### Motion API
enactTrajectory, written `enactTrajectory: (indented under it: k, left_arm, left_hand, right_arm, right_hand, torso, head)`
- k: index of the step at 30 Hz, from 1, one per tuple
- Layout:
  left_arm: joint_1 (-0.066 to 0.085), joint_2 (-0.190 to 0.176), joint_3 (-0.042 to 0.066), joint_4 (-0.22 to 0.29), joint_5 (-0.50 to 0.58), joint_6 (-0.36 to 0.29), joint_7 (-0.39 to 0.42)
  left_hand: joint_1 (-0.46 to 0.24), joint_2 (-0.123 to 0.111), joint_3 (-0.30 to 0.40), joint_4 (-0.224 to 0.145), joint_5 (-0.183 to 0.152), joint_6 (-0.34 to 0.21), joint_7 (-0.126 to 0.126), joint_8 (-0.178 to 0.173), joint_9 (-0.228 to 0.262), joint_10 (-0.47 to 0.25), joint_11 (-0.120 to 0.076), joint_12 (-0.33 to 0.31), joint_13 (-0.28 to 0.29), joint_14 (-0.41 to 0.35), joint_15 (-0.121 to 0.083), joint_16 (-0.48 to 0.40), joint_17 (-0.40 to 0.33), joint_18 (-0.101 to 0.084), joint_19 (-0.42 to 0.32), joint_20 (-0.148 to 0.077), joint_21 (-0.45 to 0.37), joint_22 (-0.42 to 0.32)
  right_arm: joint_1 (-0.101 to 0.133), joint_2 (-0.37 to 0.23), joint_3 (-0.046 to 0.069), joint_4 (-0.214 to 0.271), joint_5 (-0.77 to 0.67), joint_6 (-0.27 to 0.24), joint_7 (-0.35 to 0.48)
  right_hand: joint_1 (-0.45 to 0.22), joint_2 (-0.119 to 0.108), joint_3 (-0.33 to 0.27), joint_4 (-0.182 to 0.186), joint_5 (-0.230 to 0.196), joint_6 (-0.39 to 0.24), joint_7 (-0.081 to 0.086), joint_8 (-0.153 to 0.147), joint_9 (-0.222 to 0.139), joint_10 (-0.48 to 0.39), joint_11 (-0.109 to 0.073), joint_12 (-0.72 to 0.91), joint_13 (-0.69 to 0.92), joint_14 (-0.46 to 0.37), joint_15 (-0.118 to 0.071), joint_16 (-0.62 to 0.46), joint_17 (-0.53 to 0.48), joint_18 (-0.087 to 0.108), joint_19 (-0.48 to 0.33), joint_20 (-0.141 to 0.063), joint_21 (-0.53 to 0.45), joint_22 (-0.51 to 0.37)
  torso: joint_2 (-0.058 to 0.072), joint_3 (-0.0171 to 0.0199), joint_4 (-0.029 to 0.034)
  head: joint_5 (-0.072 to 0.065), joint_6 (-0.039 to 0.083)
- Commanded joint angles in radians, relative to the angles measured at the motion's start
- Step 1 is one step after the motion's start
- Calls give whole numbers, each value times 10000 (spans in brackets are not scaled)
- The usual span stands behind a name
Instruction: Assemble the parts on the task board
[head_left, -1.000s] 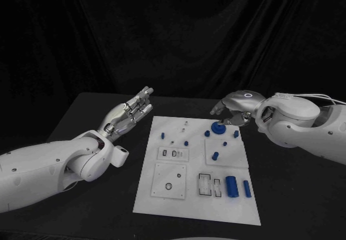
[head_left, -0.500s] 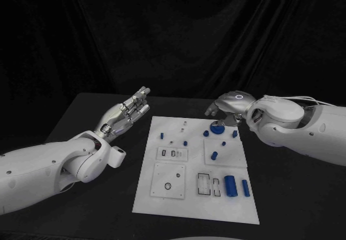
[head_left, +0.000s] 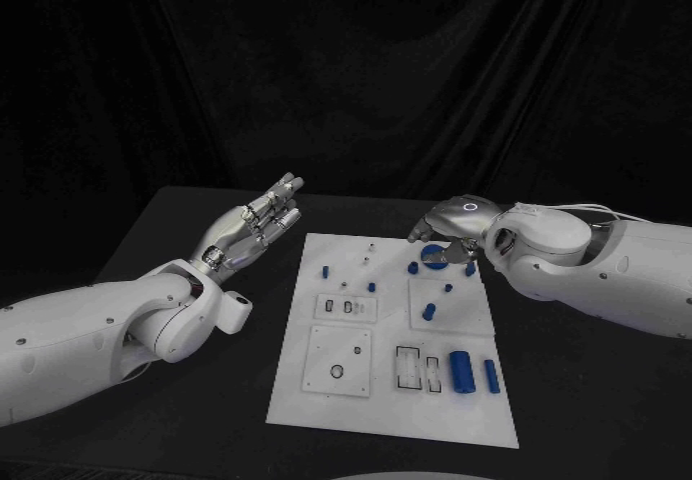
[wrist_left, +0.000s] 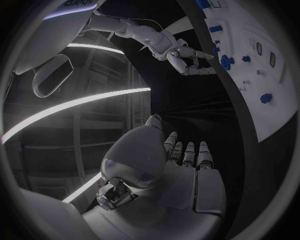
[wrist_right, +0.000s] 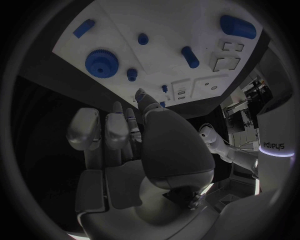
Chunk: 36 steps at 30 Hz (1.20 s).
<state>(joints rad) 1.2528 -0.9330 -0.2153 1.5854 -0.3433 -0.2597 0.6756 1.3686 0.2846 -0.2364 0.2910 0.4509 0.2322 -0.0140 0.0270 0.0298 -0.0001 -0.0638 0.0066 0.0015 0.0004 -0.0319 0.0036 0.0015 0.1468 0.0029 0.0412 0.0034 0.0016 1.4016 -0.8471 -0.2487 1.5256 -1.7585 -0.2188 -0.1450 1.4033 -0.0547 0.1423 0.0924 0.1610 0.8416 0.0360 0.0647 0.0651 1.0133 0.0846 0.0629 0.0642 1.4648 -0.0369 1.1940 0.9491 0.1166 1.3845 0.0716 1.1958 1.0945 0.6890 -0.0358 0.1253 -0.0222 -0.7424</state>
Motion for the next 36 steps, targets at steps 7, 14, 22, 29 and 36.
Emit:
enactTrajectory:
  k: [7, 14, 22, 29, 36]
  left_arm:
    - [32, 80, 10, -68, -33, 248, 1062]
    - [31, 125, 10, -140, -33, 323, 1048]
    - [31, 142, 10, -175, -33, 414, 1015]
    - [31, 175, 10, -210, -33, 502, 978]
    - [31, 186, 10, -242, -33, 569, 954]
  left_hand:
    - [127, 17, 68, 6, 75, 36, 6, 34, 7, 1, 109, -66, -15, -4, -52, -36, -15, 87, -29, 76, -34, -16]
    - [134, 24, 79, 5, 87, 29, 29, 31, 4, 1, 140, -66, -15, -4, -34, -36, -15, 87, -29, 88, -34, -16]
    - [140, 27, 88, 3, 95, 21, 41, 28, 2, 1, 155, -66, -15, -4, -15, -36, -15, 84, -29, 100, -34, -16]
    - [158, 34, 110, -2, 119, 11, 61, 23, 0, 1, 182, -66, -15, -4, 15, -36, -15, 76, -29, 124, -34, -16]
    - [189, 37, 142, -11, 166, -16, 74, 17, -5, 1, 200, -66, -15, -4, 52, -36, -15, 67, -29, 152, -34, -16]
  right_arm:
    - [-189, 340, 8, -493, -141, 184, 264]
    - [-304, 469, 8, -696, -141, 271, 480]
    - [-351, 575, 8, -872, -141, 261, 493]
    - [-359, 615, 8, -1010, -141, 240, 489]
    - [-374, 649, 8, -1082, -141, 203, 479]
  right_hand:
    - [105, -8, 87, -19, 144, 210, -82, 50, 29, 1, 59, -15, -20, 170, 87, 98, 55, -91, -25, 62, 90, 91]
    - [57, -32, 75, 7, 9, 261, -99, 41, 24, 16, 23, -5, -15, 178, 55, 160, 133, -105, -12, 50, 165, 204]
    - [50, -13, 98, 28, -86, 381, -96, 61, 33, 107, -1, 14, -7, 182, 37, 213, 191, -118, -15, 34, 218, 297]
    - [79, 2, 168, 44, -56, 671, -10, 122, 61, 306, -19, 36, -3, 177, 32, 245, 204, -125, -33, 26, 247, 369]
    - [107, 28, 220, 50, -35, 741, 29, 118, 59, 364, -30, 35, -4, 168, 25, 237, 180, -125, -46, 22, 250, 389]
  torso:
    - [-53, 1, 24]
    - [-42, 0, 16]
    - [97, 18, 12]
    - [188, 42, 30]
    - [266, 55, 25]
  head:
    - [81, -385]
    - [201, -861]
    - [232, -1162]
    - [200, -1302]
    - [176, -1302]
